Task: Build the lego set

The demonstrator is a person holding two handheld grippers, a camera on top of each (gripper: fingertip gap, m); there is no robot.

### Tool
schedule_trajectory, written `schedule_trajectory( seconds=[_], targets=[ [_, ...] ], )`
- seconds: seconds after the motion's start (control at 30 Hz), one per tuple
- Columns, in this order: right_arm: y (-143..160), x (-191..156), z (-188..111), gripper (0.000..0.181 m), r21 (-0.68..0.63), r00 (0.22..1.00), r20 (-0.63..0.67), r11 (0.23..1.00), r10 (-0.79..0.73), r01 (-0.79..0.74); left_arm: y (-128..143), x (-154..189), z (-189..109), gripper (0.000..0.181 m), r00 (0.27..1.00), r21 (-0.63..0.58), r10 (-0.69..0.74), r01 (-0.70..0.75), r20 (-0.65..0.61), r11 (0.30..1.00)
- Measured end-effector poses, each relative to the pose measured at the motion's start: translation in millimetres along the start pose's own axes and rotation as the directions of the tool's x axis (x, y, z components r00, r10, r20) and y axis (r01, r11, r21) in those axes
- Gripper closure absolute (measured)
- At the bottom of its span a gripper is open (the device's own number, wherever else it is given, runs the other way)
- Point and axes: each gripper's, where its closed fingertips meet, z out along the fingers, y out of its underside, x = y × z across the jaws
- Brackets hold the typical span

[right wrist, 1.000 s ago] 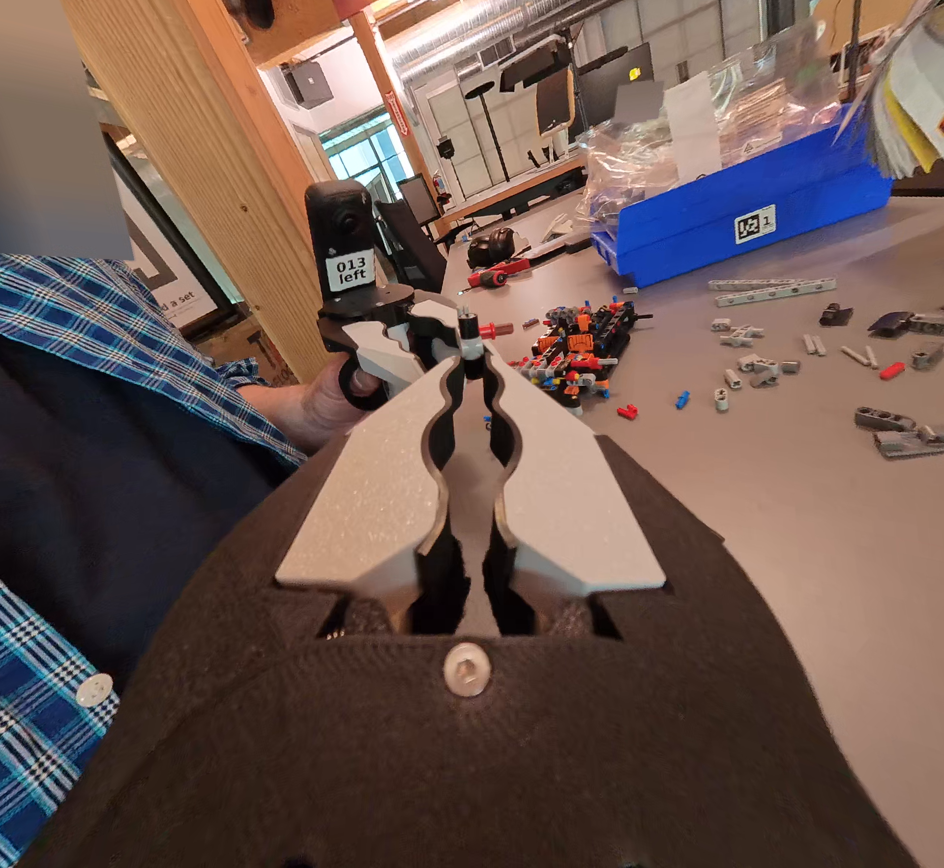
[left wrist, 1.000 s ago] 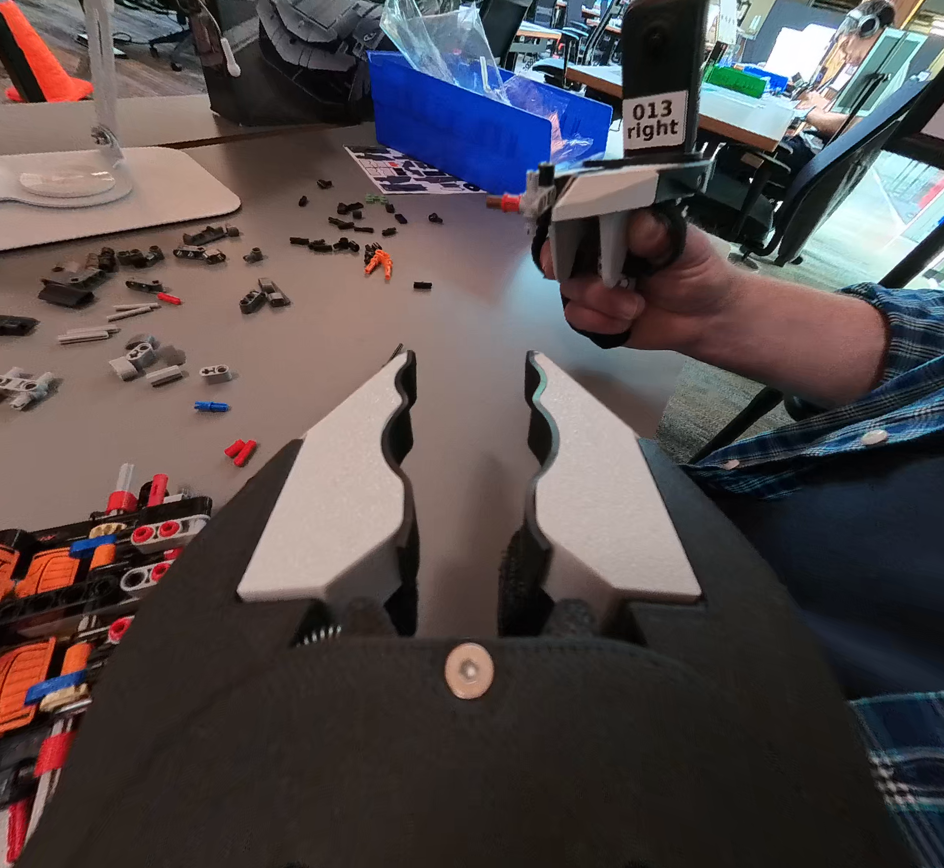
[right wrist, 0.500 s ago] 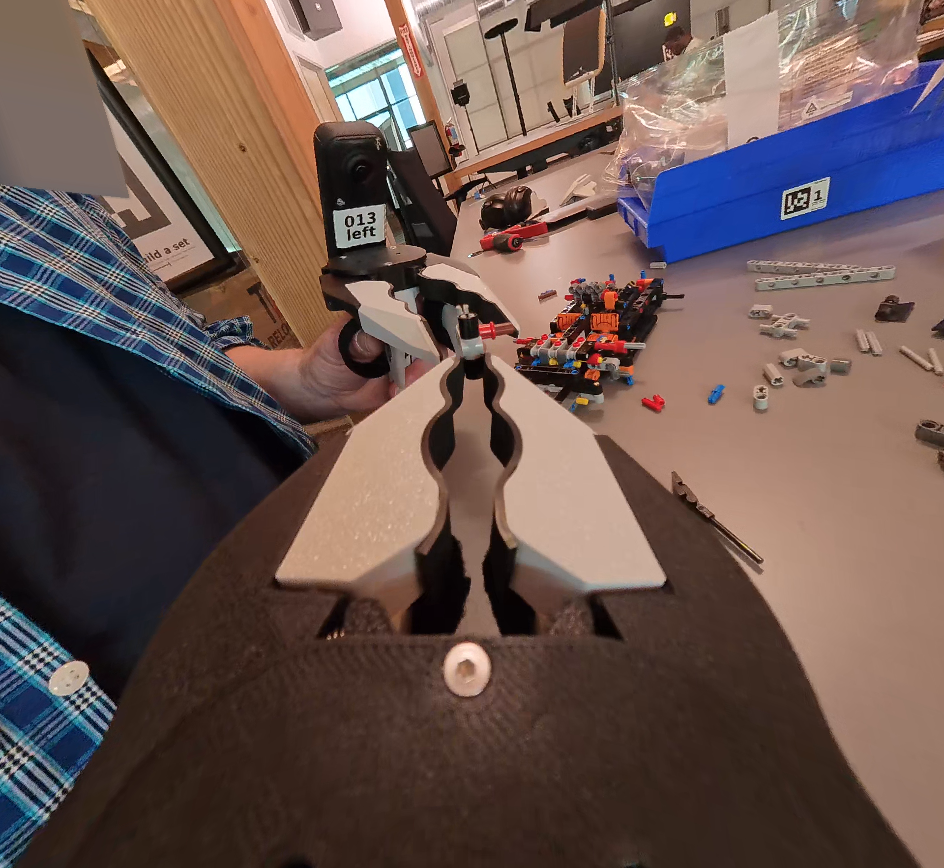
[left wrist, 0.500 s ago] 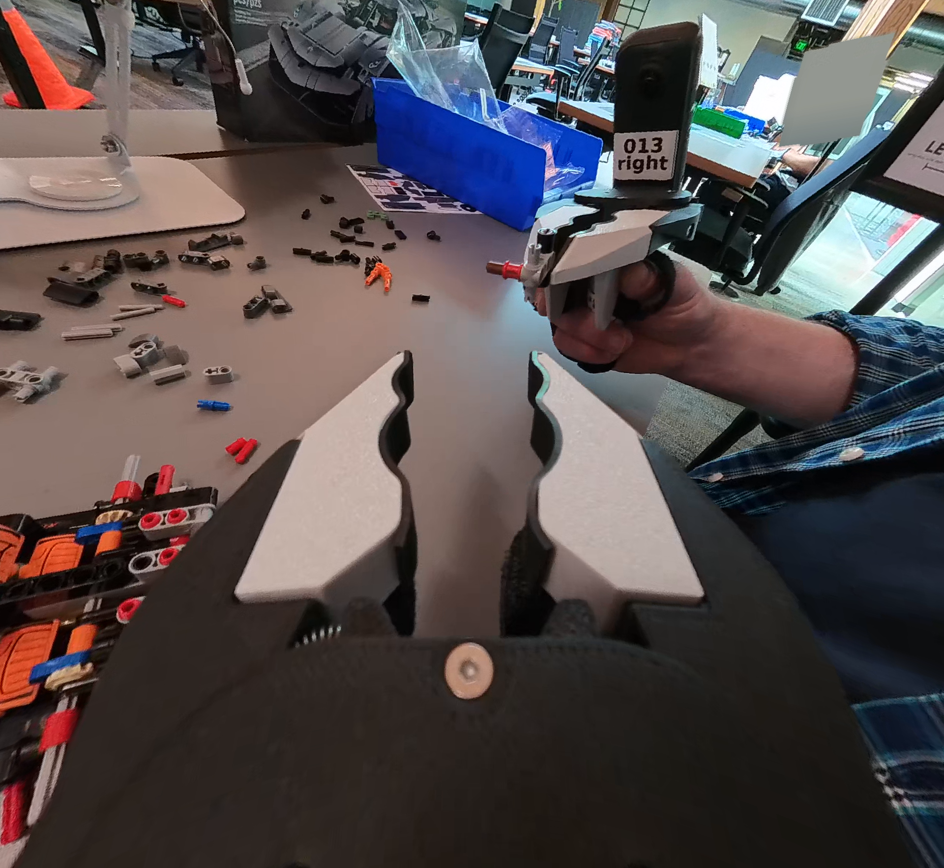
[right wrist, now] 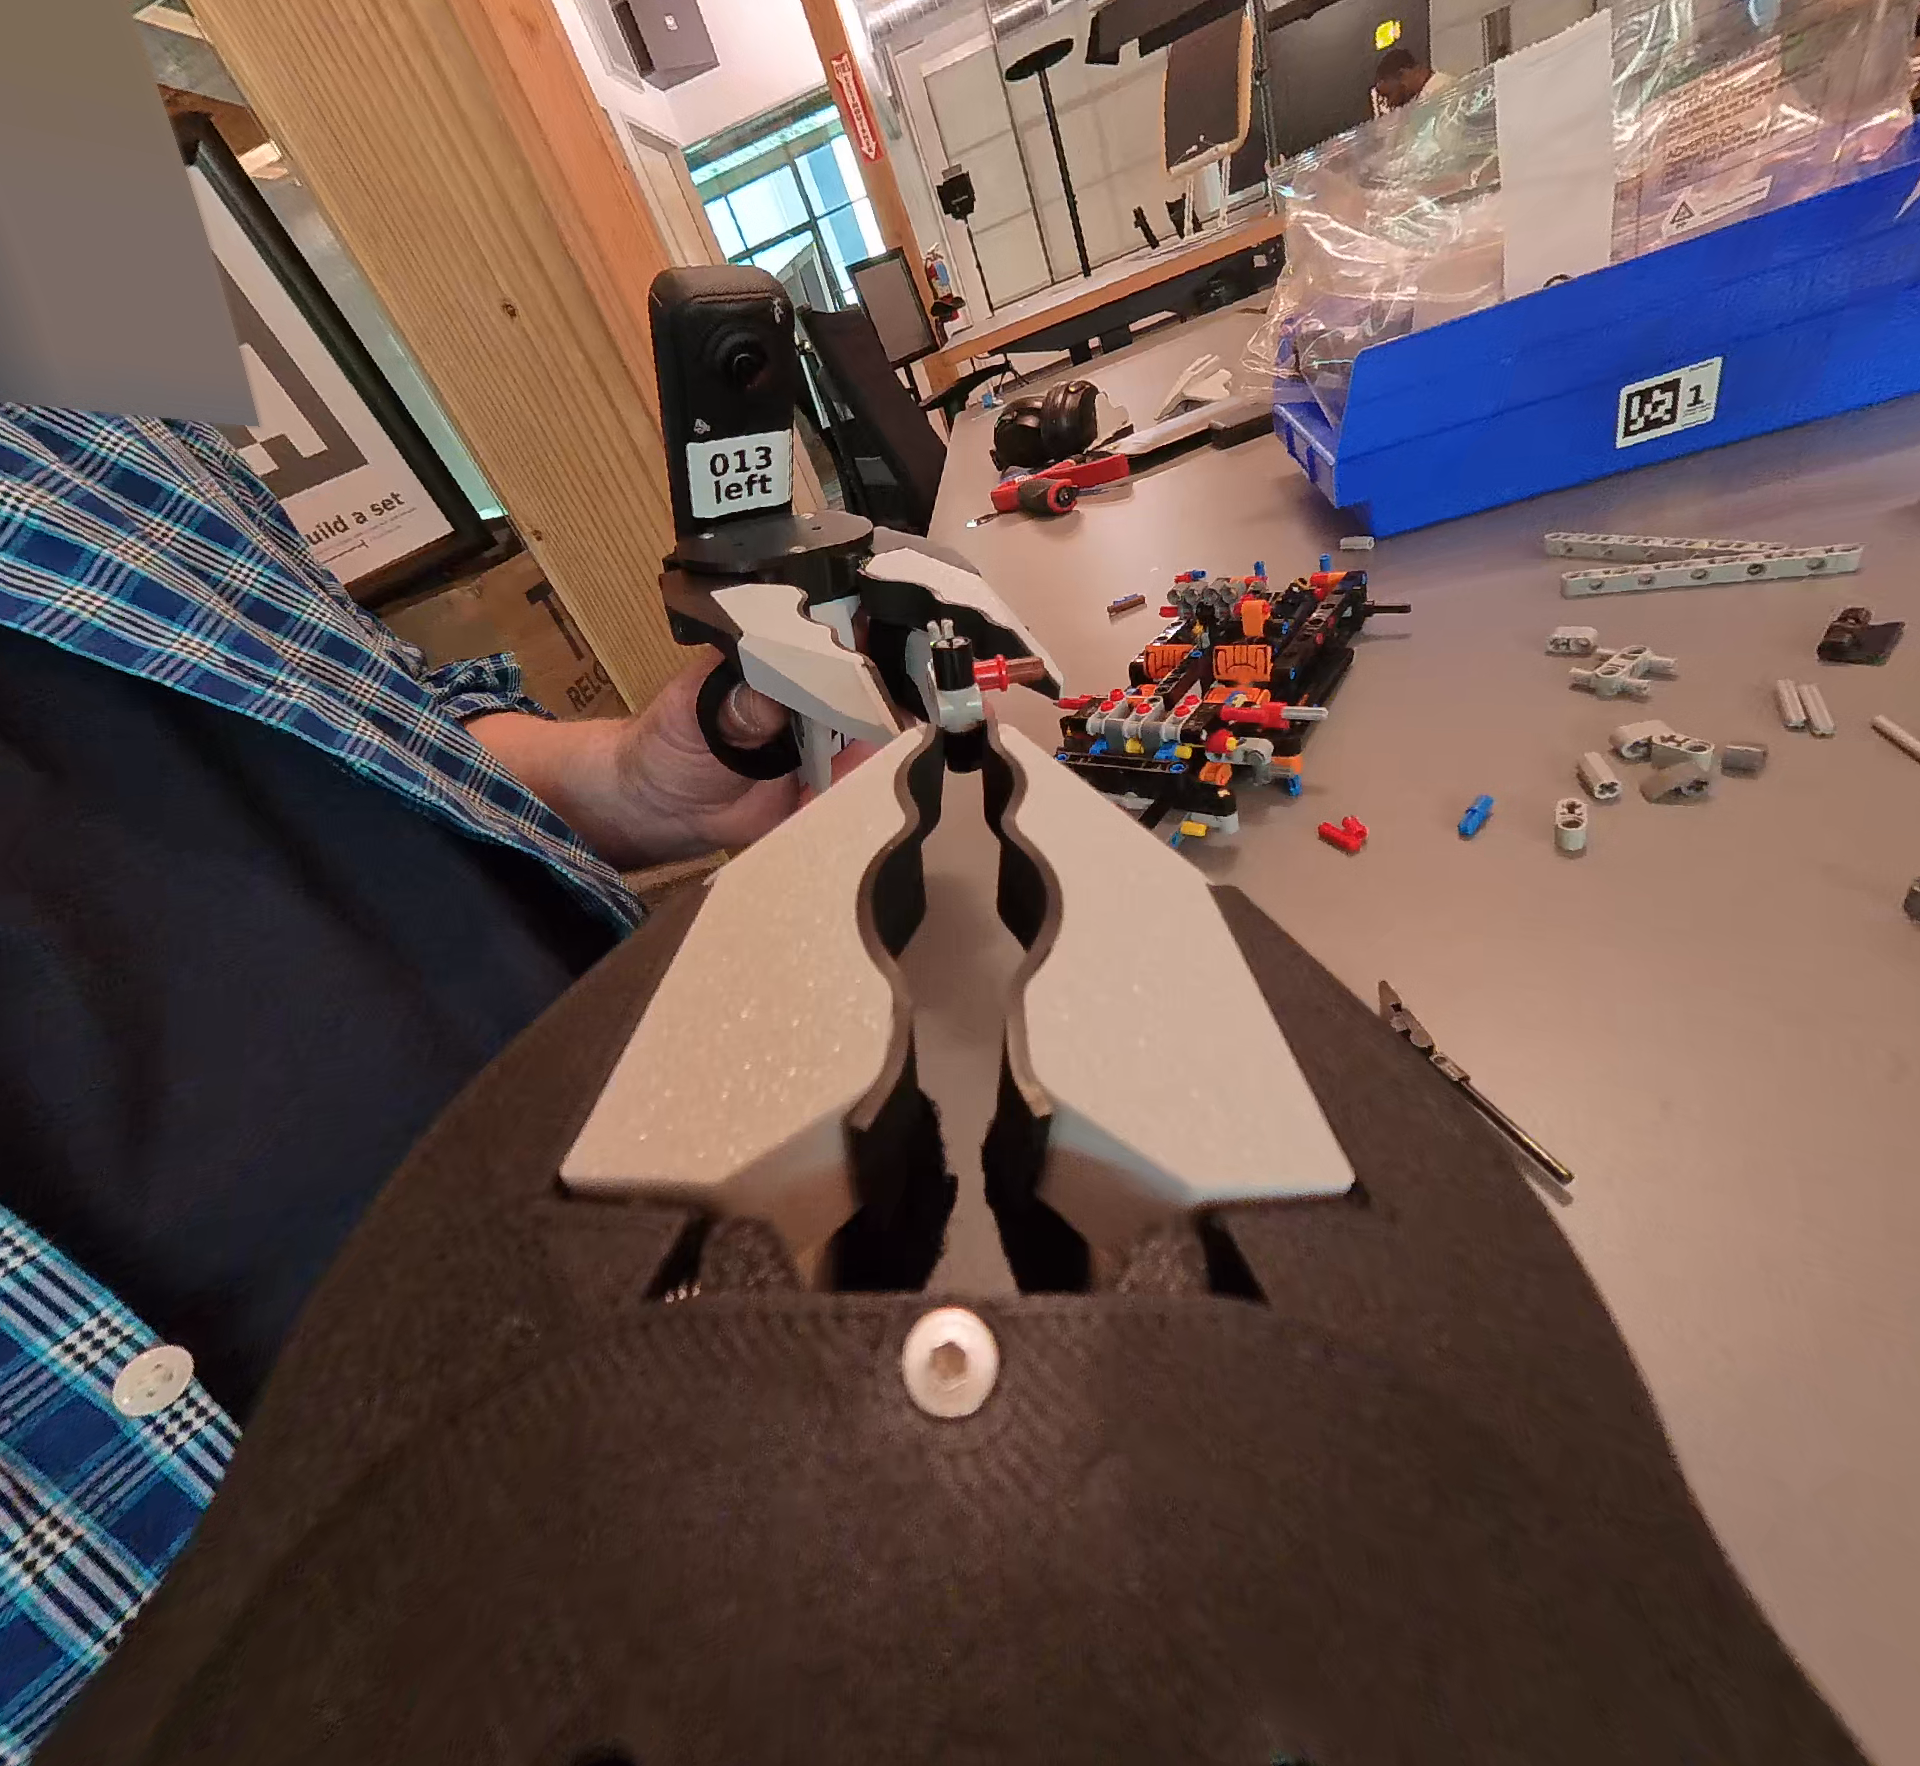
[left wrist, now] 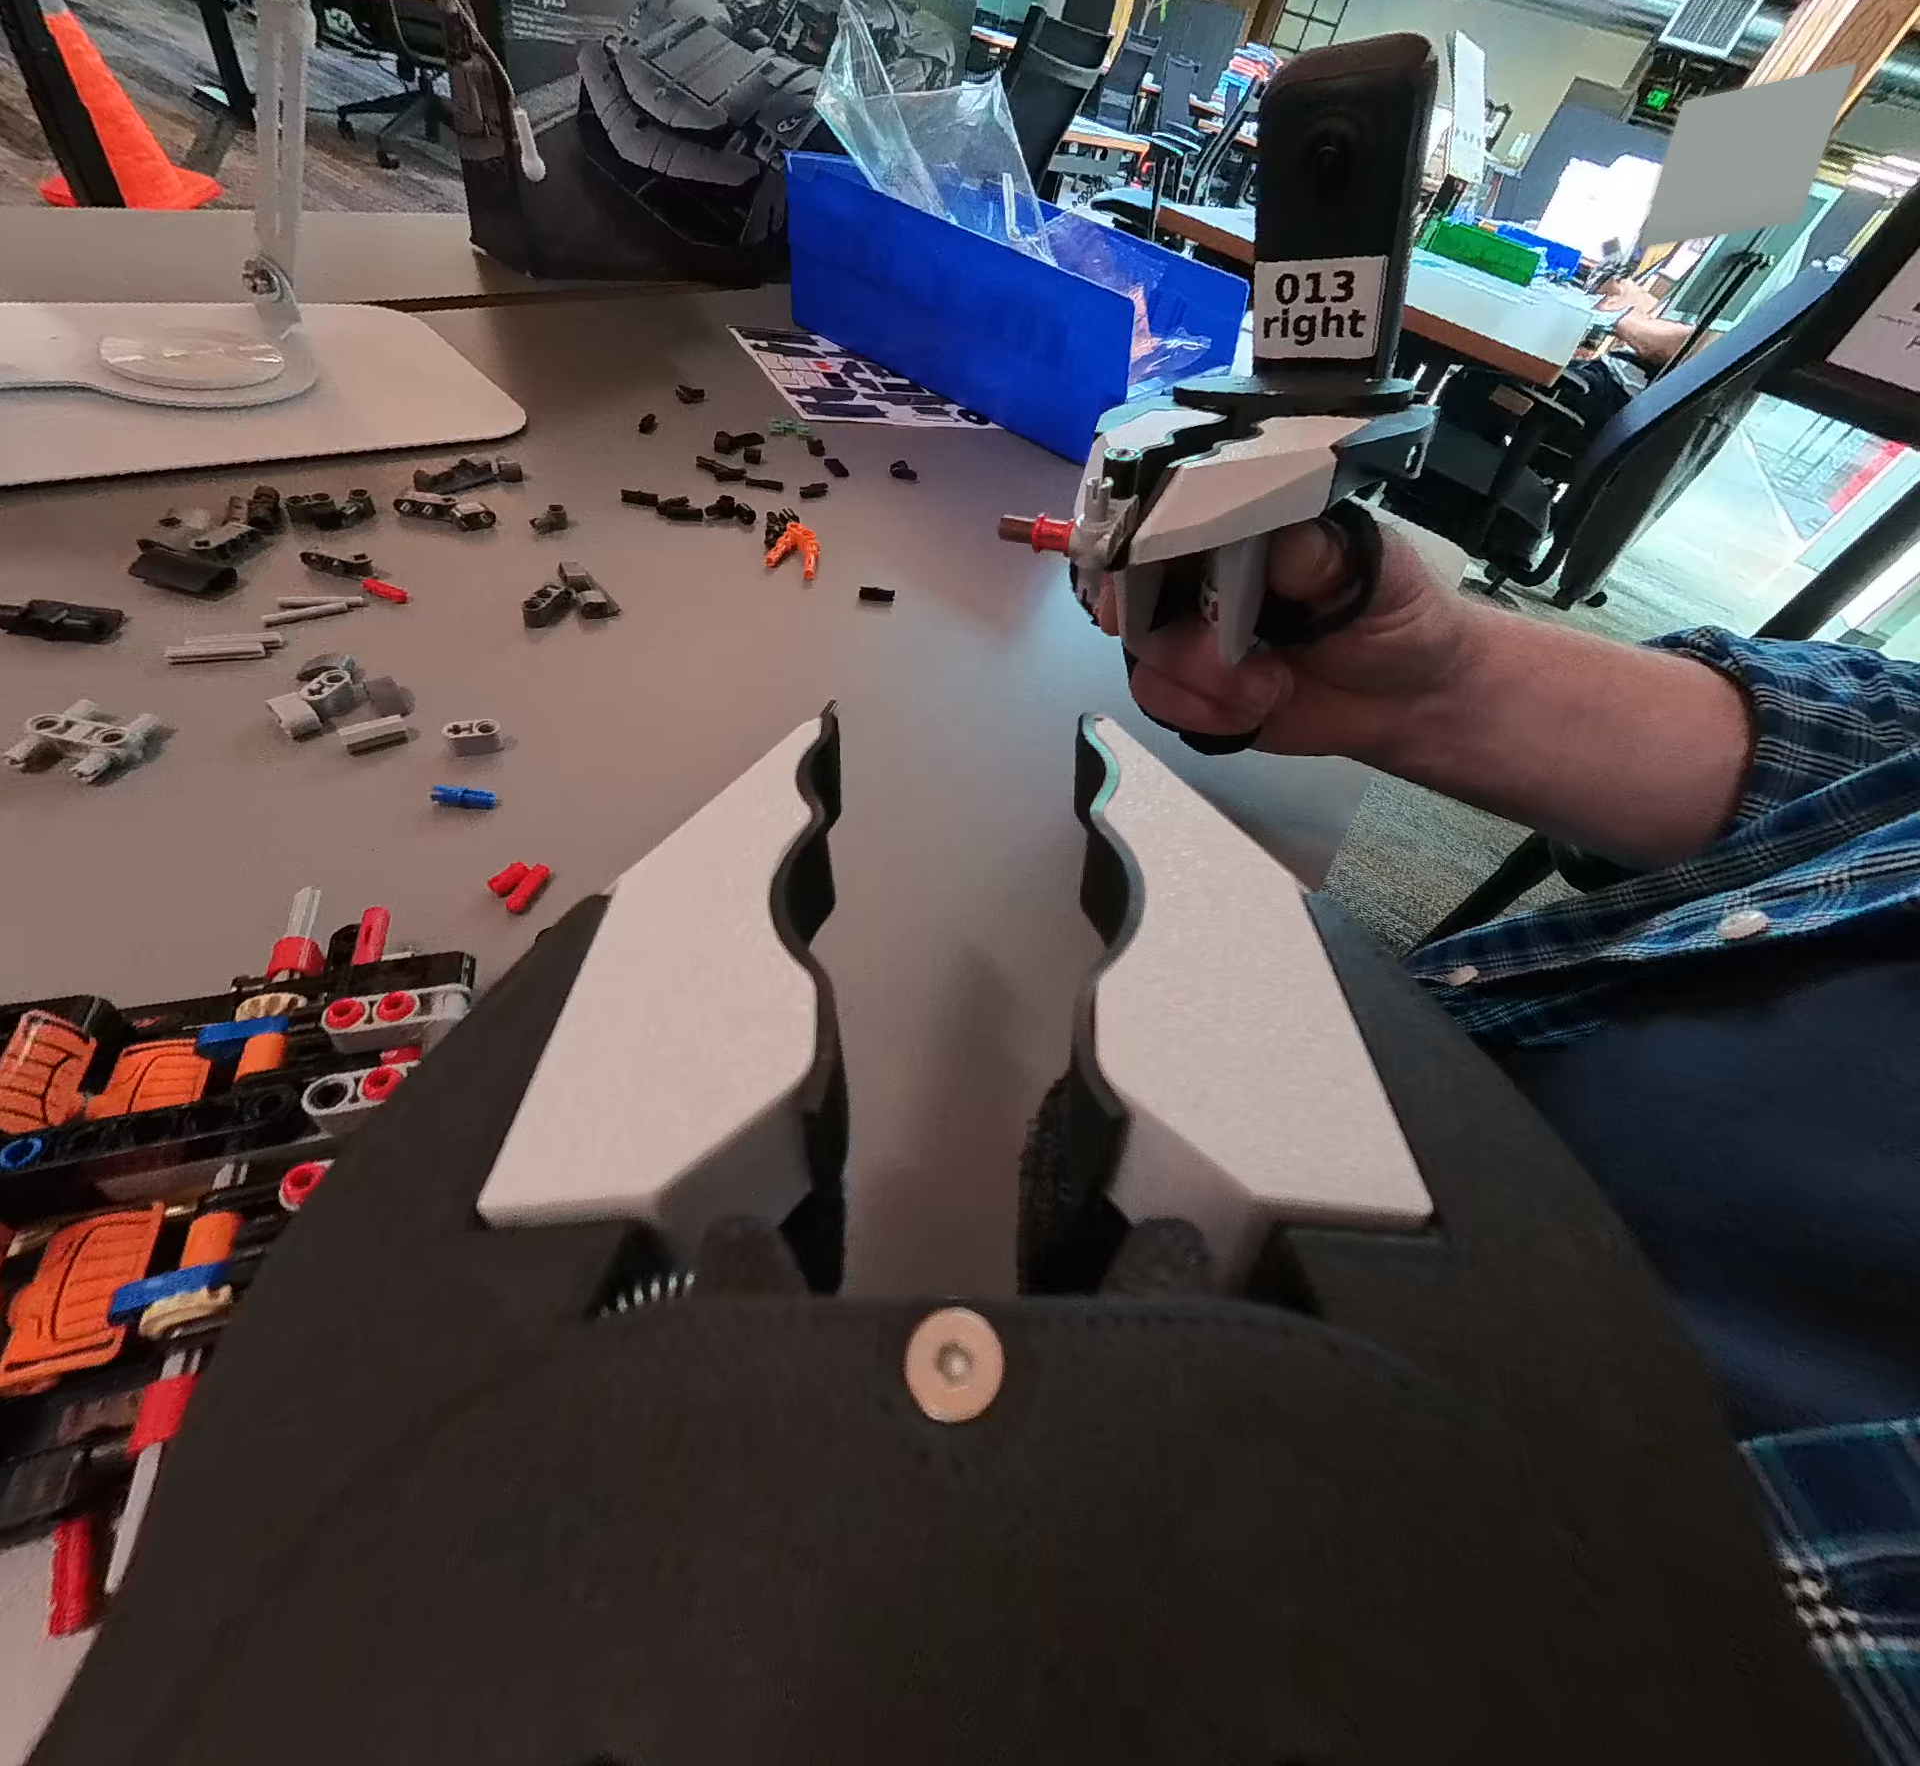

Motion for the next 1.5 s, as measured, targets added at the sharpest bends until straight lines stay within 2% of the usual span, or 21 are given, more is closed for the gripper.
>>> schedule_trajectory(
  seconds=[0.27,0.67,1.5],
  targets=[
    [-8,9,-5,0.177,0.023,1.000,-0.030,1.000,0.004,-0.004,1,-2,-3,0.137,1.000,0.002,0.000,0.000,0.009,1.000],
    [-29,54,-52,0.178,0.158,0.987,-0.110,0.983,0.115,-0.097,3,-1,-9,0.137,1.000,0.000,0.005,-0.005,0.024,1.000],
    [-31,47,-29,0.177,0.130,0.995,-0.015,0.987,0.100,-0.097,6,-8,-25,0.137,0.997,0.001,0.011,-0.011,0.075,1.000]
  ],
)
